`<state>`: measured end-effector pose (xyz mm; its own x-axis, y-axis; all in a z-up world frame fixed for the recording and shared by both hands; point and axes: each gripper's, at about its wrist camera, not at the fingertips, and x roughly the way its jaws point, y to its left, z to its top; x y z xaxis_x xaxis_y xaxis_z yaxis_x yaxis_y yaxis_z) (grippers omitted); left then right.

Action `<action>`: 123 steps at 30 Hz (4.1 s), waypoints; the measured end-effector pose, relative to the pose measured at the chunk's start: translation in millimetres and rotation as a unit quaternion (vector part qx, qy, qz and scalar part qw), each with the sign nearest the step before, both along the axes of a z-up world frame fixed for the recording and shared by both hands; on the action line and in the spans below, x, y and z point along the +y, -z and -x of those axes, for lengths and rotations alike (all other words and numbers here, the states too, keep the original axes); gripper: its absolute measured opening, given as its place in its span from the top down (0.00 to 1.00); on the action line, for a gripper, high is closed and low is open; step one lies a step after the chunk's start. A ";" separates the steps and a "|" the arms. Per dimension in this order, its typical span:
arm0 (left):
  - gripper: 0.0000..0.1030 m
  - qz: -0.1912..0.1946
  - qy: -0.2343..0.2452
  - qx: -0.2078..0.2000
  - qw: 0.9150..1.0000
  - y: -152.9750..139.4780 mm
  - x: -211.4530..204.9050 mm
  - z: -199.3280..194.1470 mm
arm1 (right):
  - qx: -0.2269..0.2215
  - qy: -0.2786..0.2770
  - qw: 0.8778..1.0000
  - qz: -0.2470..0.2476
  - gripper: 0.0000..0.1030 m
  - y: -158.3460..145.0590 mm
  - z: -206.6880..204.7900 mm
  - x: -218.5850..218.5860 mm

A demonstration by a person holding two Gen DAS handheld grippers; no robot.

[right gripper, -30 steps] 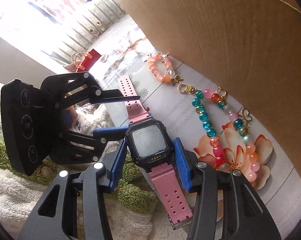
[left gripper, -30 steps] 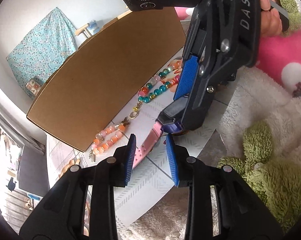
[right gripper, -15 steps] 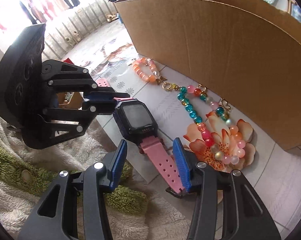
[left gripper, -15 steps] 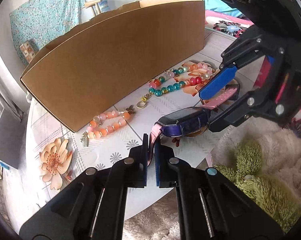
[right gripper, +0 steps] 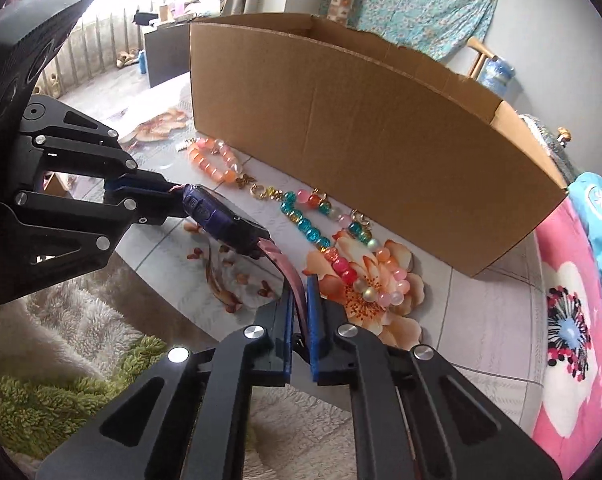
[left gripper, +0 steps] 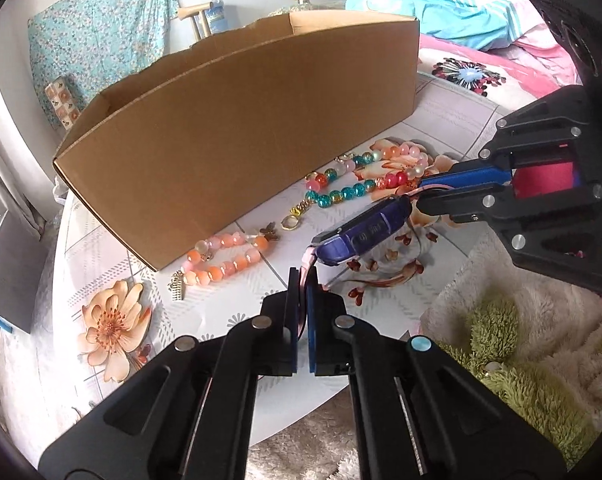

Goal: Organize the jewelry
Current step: 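Lift the pink watch with both tools and lower it into the cardboard box, then open both tools to release the watch and withdraw from the box, then move the right tool to the teal-red beaded chain and grasp it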

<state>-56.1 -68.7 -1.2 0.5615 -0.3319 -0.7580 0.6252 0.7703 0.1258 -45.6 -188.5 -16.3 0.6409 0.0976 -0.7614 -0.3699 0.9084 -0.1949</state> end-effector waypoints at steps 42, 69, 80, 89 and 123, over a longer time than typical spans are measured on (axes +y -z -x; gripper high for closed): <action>0.75 -0.045 -0.099 0.233 0.966 -27.2 -11.2 -321.3 | 0.286 0.075 0.953 -0.070 0.82 -9.6 -318.9 -48.0; 0.14 0.109 -0.066 0.036 0.991 -107.3 103.3 -96.3 | -0.119 0.096 0.981 -0.121 0.06 -167.2 -63.9 -26.3; 0.14 0.026 -0.132 0.156 0.978 25.8 83.8 -66.6 | 0.027 0.229 0.962 -0.145 0.06 -26.3 -21.8 -35.5; 0.08 0.006 -0.146 0.119 0.982 38.1 74.3 -61.5 | 0.063 0.329 0.928 -0.164 0.06 33.0 -24.4 -79.6; 0.06 0.015 -0.153 0.102 0.983 38.7 76.1 -57.5 | 0.079 0.254 0.949 -0.170 0.69 22.0 -48.1 -29.7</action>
<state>1.4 7.5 -39.9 0.4752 -0.1949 -0.8580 0.3727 0.9279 -0.0044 2.4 -218.2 -38.3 0.5523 0.0646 -0.8312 0.1318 0.9777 0.1636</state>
